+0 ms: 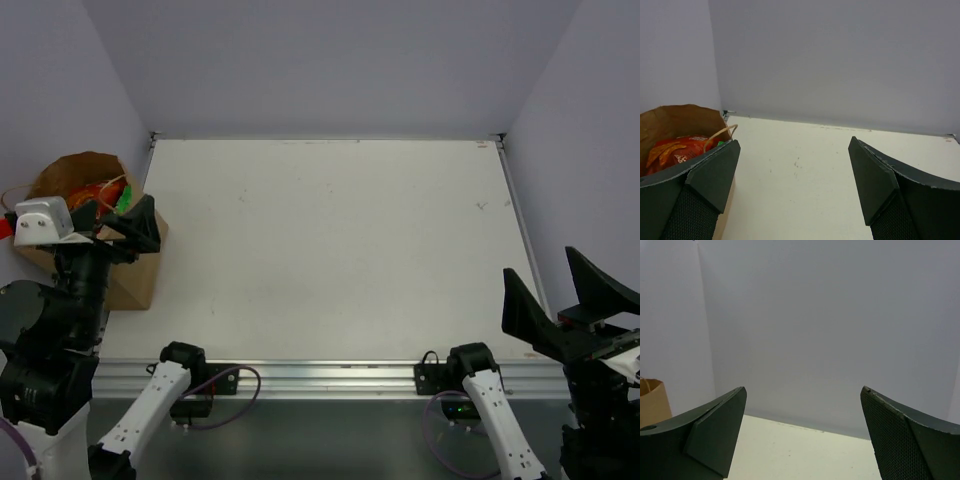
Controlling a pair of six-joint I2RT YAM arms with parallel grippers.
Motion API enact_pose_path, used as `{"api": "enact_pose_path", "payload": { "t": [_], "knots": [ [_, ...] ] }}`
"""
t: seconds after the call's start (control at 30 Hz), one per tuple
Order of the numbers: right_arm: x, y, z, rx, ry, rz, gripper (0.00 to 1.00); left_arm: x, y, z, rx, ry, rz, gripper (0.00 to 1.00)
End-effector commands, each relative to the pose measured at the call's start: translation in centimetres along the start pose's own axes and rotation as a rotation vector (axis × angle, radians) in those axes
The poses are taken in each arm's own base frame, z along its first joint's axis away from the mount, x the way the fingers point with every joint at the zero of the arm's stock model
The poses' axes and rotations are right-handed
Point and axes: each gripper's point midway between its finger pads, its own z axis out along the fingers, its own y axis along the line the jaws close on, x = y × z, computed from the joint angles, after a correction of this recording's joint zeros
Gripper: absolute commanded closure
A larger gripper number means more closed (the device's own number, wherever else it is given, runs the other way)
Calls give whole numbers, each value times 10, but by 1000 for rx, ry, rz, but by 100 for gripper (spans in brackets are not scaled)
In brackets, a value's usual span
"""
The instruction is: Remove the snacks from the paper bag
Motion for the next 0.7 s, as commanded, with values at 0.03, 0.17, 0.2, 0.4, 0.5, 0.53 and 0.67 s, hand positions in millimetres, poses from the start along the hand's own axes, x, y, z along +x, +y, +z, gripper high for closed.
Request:
{"api": "enact_pose_path", "payload": {
  "t": [0.03, 0.17, 0.2, 0.4, 0.5, 0.53, 0.67],
  "knots": [
    [3, 5, 4, -30, 1, 14, 1, 26, 10, 15, -68, 94, 46, 0],
    [15, 9, 11, -45, 28, 95, 1, 57, 33, 31, -217, 212, 86, 0],
    [24, 16, 15, -87, 55, 115, 1, 75, 38, 40, -264, 288, 109, 0],
    [72, 42, 29, -240, 196, 218, 1, 95, 65, 62, -480, 394, 172, 0],
    [81, 49, 32, -282, 221, 252, 1, 99, 73, 73, -547, 408, 210, 0],
    [86, 53, 30, -304, 235, 270, 1, 101, 78, 74, -570, 418, 217, 0],
    [95, 59, 27, -341, 246, 294, 1, 105, 98, 83, -622, 435, 220, 0]
  ]
}}
